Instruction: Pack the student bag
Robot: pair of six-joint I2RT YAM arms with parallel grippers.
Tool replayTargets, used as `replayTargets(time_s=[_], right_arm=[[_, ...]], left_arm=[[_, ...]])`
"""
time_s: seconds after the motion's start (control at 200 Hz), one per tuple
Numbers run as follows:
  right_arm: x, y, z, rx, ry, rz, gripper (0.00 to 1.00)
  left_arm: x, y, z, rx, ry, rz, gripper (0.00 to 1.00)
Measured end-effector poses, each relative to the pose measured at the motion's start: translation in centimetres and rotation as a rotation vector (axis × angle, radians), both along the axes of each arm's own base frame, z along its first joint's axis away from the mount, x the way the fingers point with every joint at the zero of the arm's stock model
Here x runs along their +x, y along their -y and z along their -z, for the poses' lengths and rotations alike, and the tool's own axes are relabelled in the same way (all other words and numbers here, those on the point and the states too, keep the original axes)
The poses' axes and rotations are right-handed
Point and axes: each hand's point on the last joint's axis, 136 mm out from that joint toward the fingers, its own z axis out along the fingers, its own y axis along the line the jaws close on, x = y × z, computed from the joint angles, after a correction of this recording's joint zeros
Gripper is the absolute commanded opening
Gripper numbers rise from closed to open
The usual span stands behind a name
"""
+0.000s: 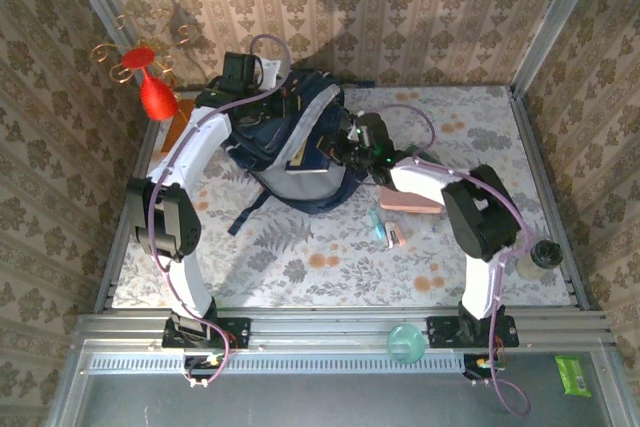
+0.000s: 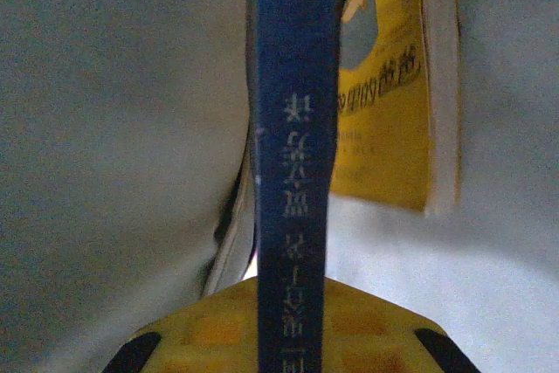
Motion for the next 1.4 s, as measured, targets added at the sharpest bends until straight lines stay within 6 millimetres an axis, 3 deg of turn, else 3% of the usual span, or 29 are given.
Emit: replayTargets(time_s=[0.155, 0.335, 0.405, 0.505, 0.63, 0.775, 0.885, 1.22, 1.37, 1.4], right_arm=[[4.4, -2.5, 2.1, 0.041, -0.019, 0.008, 0.0], [7.3, -4.4, 3.7, 0.054, -0.027, 0.026, 0.05], [8.5, -5.1, 3.9, 0.049, -0.021, 0.04, 0.11], [9.7, -5.9, 4.3, 0.028, -0.023, 0.056, 0.28], [9.9, -5.8, 5.0, -0.032, -0.032, 0.063, 0.42], [8.1, -4.2, 6.1, -0.098, -0.052, 0.065, 0.48], [6.4, -2.5, 5.2, -0.115, -0.058, 0.07, 0.5], [0.0, 3.5, -2.9, -0.086, 0.068, 0.076, 0.52], [-3.2, 7.6, -5.5, -0.192, 0.134, 0.097, 0.55], [-3.8, 8.5, -5.9, -0.224, 0.145, 0.107, 0.55]], left_arm=[[-0.1, 0.0, -0.1, -0.009, -0.003, 0.009, 0.0], [-0.3, 0.2, -0.2, -0.02, -0.008, 0.021, 0.0], [-0.3, 0.3, -0.2, -0.024, -0.012, 0.022, 0.0], [-0.4, 0.3, -0.2, -0.025, -0.012, 0.023, 0.0], [-0.4, 0.3, -0.2, -0.025, -0.012, 0.023, 0.0], [-0.3, 0.2, -0.3, -0.036, -0.015, 0.025, 0.0], [-0.2, 0.0, -0.6, -0.055, -0.024, 0.023, 0.0], [0.0, -0.2, -0.2, -0.082, -0.034, 0.017, 0.0], [-0.9, 0.6, 2.9, -0.085, -0.07, -0.004, 0.0], [-1.4, 1.0, 3.8, -0.077, -0.076, -0.007, 0.04]])
